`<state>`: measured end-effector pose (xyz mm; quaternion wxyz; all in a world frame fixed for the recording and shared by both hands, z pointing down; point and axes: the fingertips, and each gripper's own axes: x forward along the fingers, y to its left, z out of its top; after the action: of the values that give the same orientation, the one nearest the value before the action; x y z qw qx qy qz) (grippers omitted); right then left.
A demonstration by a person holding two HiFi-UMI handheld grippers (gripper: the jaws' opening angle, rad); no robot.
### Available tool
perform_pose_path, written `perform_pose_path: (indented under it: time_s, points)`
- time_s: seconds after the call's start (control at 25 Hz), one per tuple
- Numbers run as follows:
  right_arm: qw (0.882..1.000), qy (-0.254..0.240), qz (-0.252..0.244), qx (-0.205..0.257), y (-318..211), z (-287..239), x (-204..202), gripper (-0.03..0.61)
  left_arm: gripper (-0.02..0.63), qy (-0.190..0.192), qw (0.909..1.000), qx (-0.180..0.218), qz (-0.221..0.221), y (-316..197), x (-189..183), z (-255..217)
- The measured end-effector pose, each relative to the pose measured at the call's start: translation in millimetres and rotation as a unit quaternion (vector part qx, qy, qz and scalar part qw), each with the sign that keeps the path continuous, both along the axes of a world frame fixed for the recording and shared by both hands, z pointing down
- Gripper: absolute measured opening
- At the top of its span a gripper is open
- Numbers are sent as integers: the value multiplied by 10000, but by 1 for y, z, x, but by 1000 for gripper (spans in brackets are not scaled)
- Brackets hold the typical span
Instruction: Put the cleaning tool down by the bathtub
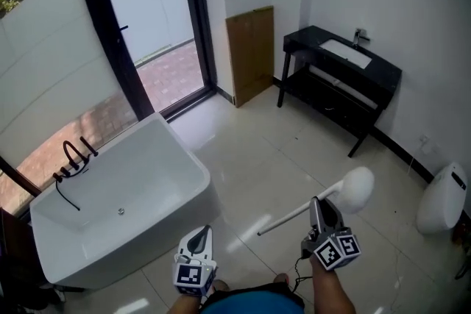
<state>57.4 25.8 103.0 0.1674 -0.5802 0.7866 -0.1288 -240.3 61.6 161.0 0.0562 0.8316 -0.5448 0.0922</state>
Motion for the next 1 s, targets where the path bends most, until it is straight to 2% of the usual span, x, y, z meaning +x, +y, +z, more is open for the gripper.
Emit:
perform_pose_path:
  time_s: [0.16, 0.24, 0.36, 0.48, 0.64, 0.8, 1.0]
  points:
    - [9988, -383, -243, -200, -10, 17, -85, 77, -2, -52, 9993, -232, -288, 7, -85, 16]
    - [9976, -503, -385, -287, -12, 25, -121, 77, -2, 9, 9990, -153, -411, 14, -119, 17]
    - [9948, -624, -666, -452, -22, 40, -164, 77, -2, 64, 9970, -89, -761, 18, -164, 21]
    - [9885, -913, -978, -700, -39, 60, -193, 77, -2, -92, 9929, -164, -1174, 17, -195, 29]
    - [9717, -1579, -1203, -1282, -71, 104, -222, 77, -2, -10, 9876, -206, -1556, 9, -210, 25]
    - [9538, -2038, -1279, -1798, -97, 157, -263, 77, -2, -113, 9860, -303, -1635, 9, -229, 35]
    - [9244, -2550, -1164, -2587, -86, 213, -320, 77, -2, -90, 9826, -589, -1759, 18, -282, 67]
